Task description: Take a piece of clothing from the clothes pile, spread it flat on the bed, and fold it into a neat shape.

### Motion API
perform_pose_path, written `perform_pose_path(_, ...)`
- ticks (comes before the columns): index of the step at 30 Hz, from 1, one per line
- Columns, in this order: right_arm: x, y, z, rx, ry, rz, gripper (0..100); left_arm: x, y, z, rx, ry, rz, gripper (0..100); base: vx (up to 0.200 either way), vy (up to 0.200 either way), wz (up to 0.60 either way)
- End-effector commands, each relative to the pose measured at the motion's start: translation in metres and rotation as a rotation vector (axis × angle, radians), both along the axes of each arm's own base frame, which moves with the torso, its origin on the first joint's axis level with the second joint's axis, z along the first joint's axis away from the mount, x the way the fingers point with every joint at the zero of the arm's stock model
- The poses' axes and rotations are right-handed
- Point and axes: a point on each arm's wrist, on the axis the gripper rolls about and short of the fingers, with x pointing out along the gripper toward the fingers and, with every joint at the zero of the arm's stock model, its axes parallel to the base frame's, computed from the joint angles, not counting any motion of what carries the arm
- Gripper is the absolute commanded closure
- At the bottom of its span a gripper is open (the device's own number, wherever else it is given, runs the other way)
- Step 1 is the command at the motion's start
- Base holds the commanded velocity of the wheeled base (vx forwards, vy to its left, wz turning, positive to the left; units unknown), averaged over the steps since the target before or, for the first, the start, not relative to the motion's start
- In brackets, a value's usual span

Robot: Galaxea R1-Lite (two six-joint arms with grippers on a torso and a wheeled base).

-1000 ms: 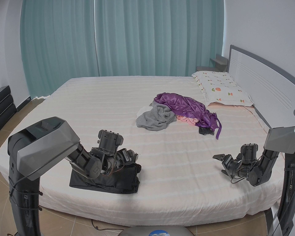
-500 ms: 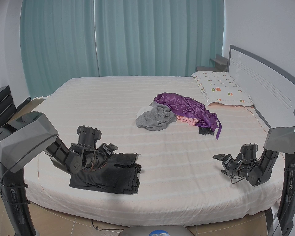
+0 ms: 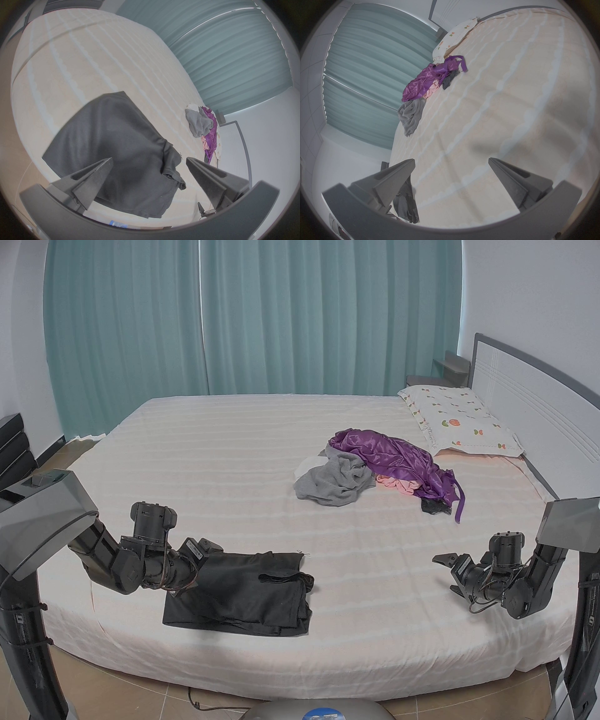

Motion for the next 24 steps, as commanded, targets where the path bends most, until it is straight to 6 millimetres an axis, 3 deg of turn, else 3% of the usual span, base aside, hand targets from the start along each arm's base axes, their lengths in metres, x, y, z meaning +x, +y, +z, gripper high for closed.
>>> perform_pose_path(1,-0.0002,0.0004,-0.0001,0.001,0.000,0.001,0,-0.0032,0.0047,-0.0061,-0.007,0.026,0.001,0,0.000,0.200,0.00)
perform_pose_path(24,0.0009,0.0041,0.0081,0.003,-0.023,0.005,0,-0.0044,0.0058,-0.0083,-0.010,0.036,-0.002,0,0.000,0.200,0.00)
